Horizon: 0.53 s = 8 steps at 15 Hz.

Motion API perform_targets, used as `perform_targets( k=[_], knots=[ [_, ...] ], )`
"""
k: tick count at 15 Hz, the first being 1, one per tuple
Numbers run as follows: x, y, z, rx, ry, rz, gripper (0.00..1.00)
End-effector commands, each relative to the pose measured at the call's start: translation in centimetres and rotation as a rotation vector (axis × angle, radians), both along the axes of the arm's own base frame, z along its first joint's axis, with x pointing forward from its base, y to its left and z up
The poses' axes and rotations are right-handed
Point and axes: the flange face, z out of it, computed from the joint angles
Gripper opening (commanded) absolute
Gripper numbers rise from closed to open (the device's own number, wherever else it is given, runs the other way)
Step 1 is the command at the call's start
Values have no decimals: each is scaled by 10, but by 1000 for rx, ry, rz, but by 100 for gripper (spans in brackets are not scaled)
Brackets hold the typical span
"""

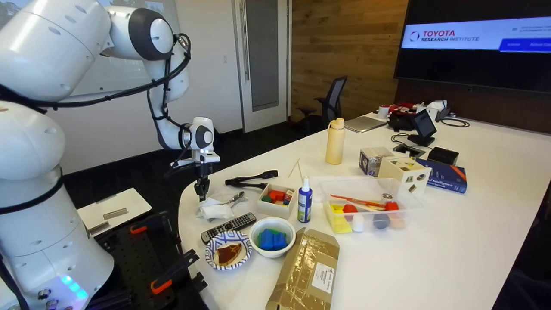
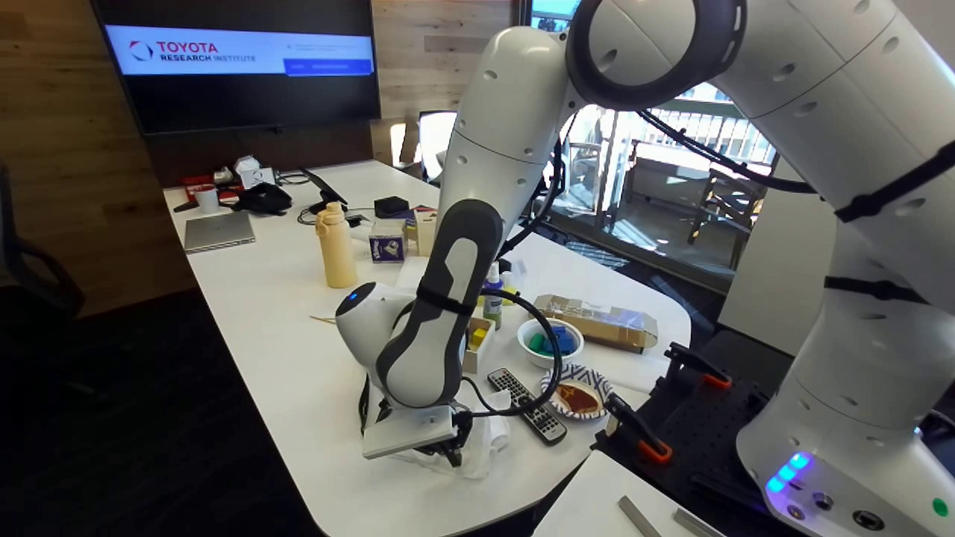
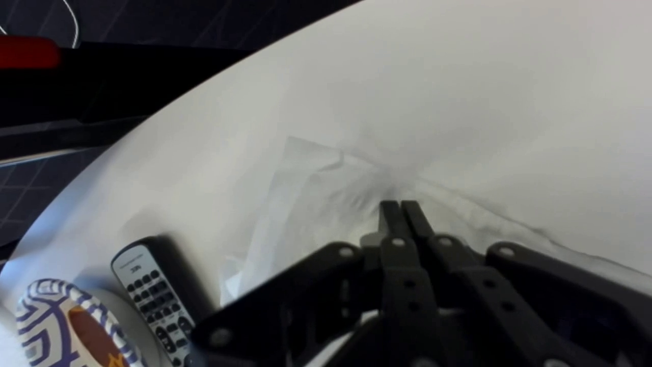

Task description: Pick up the napkin and cover the silverware

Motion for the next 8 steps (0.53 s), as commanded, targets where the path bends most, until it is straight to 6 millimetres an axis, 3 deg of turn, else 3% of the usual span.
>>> perform_targets(
  k=[1, 8],
  knots=[
    [-2, 1, 0, 20, 14, 1, 0],
    [11, 5, 19, 49, -15, 13, 0]
  ],
)
